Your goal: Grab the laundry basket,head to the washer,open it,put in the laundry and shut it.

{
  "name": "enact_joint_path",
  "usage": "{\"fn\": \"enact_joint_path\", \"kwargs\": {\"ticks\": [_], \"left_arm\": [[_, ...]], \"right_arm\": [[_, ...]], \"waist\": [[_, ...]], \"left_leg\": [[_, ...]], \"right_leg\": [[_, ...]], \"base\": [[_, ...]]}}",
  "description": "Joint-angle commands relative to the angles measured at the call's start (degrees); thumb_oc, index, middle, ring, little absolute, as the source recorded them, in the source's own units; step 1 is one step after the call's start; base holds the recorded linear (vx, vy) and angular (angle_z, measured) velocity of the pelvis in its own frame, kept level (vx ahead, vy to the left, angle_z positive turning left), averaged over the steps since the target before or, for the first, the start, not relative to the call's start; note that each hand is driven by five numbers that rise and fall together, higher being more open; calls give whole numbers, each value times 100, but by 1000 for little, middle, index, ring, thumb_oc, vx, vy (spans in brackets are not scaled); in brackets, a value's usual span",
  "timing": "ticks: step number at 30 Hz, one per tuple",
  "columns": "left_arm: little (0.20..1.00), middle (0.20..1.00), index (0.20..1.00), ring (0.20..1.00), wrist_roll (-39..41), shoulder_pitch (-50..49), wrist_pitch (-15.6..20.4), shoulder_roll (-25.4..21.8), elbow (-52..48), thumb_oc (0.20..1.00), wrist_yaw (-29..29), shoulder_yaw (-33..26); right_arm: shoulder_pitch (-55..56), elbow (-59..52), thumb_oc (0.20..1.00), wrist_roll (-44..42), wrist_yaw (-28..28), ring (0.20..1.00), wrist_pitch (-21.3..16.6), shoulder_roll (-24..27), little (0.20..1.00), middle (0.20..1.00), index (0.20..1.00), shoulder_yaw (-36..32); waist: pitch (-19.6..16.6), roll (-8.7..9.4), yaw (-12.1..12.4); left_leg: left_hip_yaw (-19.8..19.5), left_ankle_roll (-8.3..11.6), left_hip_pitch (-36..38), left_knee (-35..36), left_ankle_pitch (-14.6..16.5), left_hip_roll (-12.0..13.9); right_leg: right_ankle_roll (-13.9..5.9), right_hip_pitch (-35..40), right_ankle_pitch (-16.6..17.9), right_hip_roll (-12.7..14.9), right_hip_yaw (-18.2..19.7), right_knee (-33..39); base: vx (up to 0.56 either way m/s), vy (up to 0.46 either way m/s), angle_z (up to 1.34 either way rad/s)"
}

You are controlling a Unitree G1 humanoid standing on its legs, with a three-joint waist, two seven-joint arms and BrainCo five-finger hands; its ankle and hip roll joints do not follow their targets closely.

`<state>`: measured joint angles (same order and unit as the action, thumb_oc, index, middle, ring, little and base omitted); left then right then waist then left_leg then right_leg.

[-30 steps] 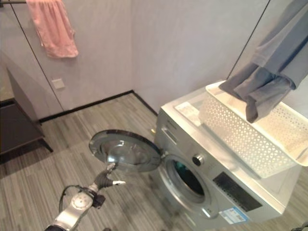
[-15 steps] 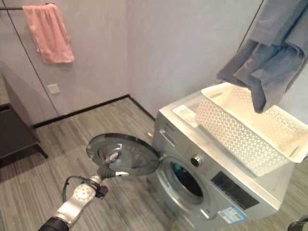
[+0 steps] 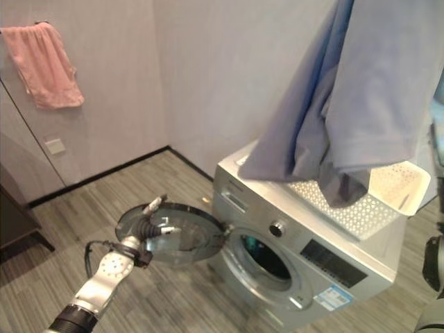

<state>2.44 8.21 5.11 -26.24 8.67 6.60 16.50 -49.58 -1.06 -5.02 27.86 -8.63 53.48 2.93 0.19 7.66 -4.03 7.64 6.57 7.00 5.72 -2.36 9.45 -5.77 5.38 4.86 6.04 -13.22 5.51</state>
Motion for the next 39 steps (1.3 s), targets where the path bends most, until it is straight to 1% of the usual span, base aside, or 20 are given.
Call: {"fn": "enact_joint_path", "kwargs": {"ticks": [1,2,3,5,6,7,8,9,11,13,14,17,19,22,25,34,39], "left_arm": [[1000,1000,1000,1000,375,1271,400,18,-233,1000,252,290],[1000,1000,1000,1000,670,1859,328,340,-89,1000,361,522],[1000,1000,1000,1000,907,2105,261,525,22,1000,403,665],[1000,1000,1000,1000,1706,2696,108,939,365,1000,378,1072],[1000,1000,1000,1000,1844,2984,50,1020,497,1000,370,1213],[1000,1000,1000,1000,1786,3414,-22,1182,695,1000,448,1371],[1000,1000,1000,1000,1786,3453,-9,1201,731,1000,453,1376],[1000,1000,1000,1000,1748,3687,-66,1325,885,1000,489,1459],[1000,1000,1000,1000,1869,4177,-183,1710,1455,1000,550,1657],[1000,1000,1000,1000,1871,4200,-169,1726,1483,1000,549,1655],[1000,1000,1000,1000,2019,4356,-221,1872,1733,1000,593,1707],[1000,1000,1000,1000,2254,4642,-251,2086,2065,1000,712,1759],[1000,1000,1000,1000,2220,4780,-276,2129,2099,1000,763,1758],[1000,1000,1000,1000,2328,5103,-301,2285,2409,1000,850,1778],[1000,1000,1000,1000,2434,5314,-272,2283,2373,1000,912,1749],[1000,1000,1000,1000,2881,5386,-168,2020,1637,1000,850,1738],[1000,1000,1000,1000,3114,5131,5,1820,1129,1000,800,1653]], "right_arm": [[-767,150,200,150,-153,200,-2,121,200,200,200,85],[-765,25,200,116,-231,200,26,-165,200,200,200,196],[-761,23,200,92,-257,200,41,-303,200,200,200,282],[-848,19,200,-5,-299,200,129,-595,200,200,200,473],[-914,21,200,-41,-328,200,178,-686,200,200,200,544],[-932,15,200,-121,-347,200,176,-859,200,200,200,626],[-944,13,200,-121,-348,200,179,-845,200,200,200,622],[-959,-5,200,-136,-369,200,212,-916,200,200,200,698],[-977,-160,200,-231,-475,200,253,-1123,200,200,200,852],[-985,-162,200,-231,-476,200,257,-1114,200,200,200,854],[-1020,-211,200,-301,-514,200,276,-1178,200,200,200,933],[-1017,-306,200,-459,-599,200,281,-1337,200,200,200,1081],[-960,-338,200,-553,-644,200,265,-1370,200,200,200,1126],[-863,-422,200,-605,-719,200,303,-1422,200,200,200,1202],[-648,-587,200,-701,-833,200,288,-1449,200,200,200,1216],[188,-1135,200,-876,-1218,200,231,-1536,200,200,200,1180],[594,-1392,200,-903,-1383,200,122,-1574,200,200,200,1123]], "waist": [[14,39,196],[21,33,157],[14,33,135],[19,-2,77],[28,-36,48],[17,-57,23],[31,-61,17],[27,-71,5],[25,-121,-38],[30,-128,-39],[33,-164,-57],[47,-214,-76],[49,-232,-79],[50,-252,-87],[44,-276,-93],[37,-325,-54],[24,-323,-46]], "left_leg": [[190,-231,568,-72,818,103],[185,-235,556,-72,805,110],[184,-231,552,-72,793,110],[157,-222,515,-72,763,113],[139,-214,491,-72,747,117],[136,-198,470,-72,726,119],[121,-197,462,-72,723,121],[107,-190,450,-72,714,124],[79,-179,419,-72,697,127],[72,-178,414,-72,696,128],[64,-178,409,-72,686,124],[60,-175,424,-72,680,134],[59,-168,425,-72,675,140],[55,-162,428,-72,665,151],[51,-155,418,-72,655,163],[37,-145,420,-72,634,186],[37,-134,427,-72,635,185]], "right_leg": [[-728,-114,94,716,143,-71],[-723,-106,93,724,118,-61],[-723,-103,95,726,108,-59],[-720,-90,103,736,52,-55],[-720,-84,98,741,17,-54],[-717,-68,97,746,-18,-53],[-717,-66,95,746,-33,-53],[-713,-61,93,746,-52,-57],[-705,-44,83,751,-122,-64],[-704,-45,83,751,-129,-64],[-703,-50,86,754,-147,-70],[-688,-36,66,748,-160,-76],[-687,-27,53,743,-161,-77],[-683,-19,39,729,-179,-86],[-674,-12,16,711,-181,-90],[-657,20,-18,692,-223,-82],[-655,39,-29,679,-235,-76]], "base": [[0,0,0],[0,0,0],[-4,0,6],[-10,4,4],[-1,9,9],[7,6,16],[10,0,21],[9,-5,18],[16,-4,8],[8,1,15],[12,4,16],[6,0,2],[16,-2,-1],[0,0,0],[0,0,0],[0,0,0],[0,0,0]]}}
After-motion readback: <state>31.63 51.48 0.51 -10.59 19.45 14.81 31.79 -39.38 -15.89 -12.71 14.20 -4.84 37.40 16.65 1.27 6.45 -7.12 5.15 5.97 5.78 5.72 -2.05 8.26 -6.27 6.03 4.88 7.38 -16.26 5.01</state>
